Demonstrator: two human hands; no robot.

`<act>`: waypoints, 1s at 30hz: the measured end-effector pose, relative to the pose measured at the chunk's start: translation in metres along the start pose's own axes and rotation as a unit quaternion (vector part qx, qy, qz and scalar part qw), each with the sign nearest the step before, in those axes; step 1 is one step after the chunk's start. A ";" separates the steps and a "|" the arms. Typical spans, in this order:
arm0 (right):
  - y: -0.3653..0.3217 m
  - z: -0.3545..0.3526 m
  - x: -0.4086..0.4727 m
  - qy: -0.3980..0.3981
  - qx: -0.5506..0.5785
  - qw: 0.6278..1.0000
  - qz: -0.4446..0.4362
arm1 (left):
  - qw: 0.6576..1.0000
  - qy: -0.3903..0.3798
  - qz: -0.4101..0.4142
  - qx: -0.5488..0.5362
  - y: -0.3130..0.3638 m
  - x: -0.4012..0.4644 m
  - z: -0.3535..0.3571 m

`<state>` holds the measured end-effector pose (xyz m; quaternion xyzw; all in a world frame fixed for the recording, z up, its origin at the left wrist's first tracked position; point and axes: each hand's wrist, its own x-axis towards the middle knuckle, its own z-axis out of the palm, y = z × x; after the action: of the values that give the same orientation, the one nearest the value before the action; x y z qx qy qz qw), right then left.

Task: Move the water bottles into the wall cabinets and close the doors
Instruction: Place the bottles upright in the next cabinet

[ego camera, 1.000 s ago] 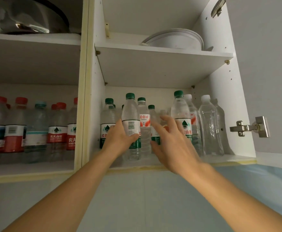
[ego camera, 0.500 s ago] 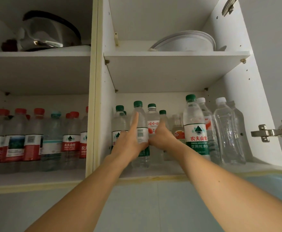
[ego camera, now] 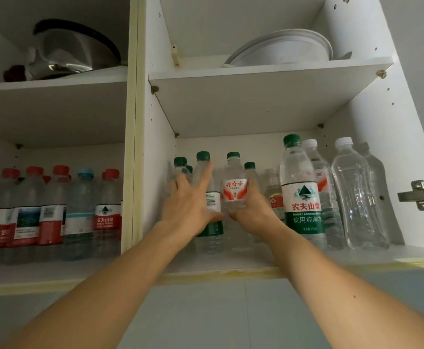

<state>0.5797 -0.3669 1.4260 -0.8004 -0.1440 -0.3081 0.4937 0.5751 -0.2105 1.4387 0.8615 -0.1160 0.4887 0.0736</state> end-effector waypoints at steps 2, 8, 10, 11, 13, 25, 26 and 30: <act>0.001 0.000 0.001 0.005 -0.013 1.000 -0.002 | 0.998 -0.042 0.006 0.038 0.001 0.018 -0.012; 0.005 -0.001 0.002 0.013 -0.007 1.000 -0.004 | 0.974 -0.190 0.049 0.114 -0.002 0.059 -0.032; 0.006 -0.001 0.003 0.012 -0.005 1.000 -0.010 | 0.973 -0.192 0.059 0.110 -0.006 0.064 -0.031; 0.007 -0.001 0.003 0.010 -0.007 1.000 -0.011 | 0.975 -0.187 0.062 0.104 -0.007 0.066 -0.030; 0.007 -0.001 0.003 0.009 -0.009 1.000 -0.010 | 0.977 -0.177 0.065 0.098 -0.011 0.068 -0.026; 0.010 0.003 0.007 0.005 -0.057 0.998 0.001 | 0.974 -0.160 0.067 0.147 -0.016 0.075 -0.008; 0.010 0.005 0.007 0.003 -0.060 0.998 0.002 | 0.974 -0.158 0.068 0.149 -0.016 0.075 -0.007; 0.007 0.011 0.008 -0.006 -0.065 0.998 0.011 | 0.974 -0.150 0.072 0.153 -0.016 0.072 -0.005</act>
<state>0.5934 -0.3617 1.4227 -0.8341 -0.1182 -0.3064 0.4432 0.6108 -0.2029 1.5033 0.9154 -0.1111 0.3702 -0.1124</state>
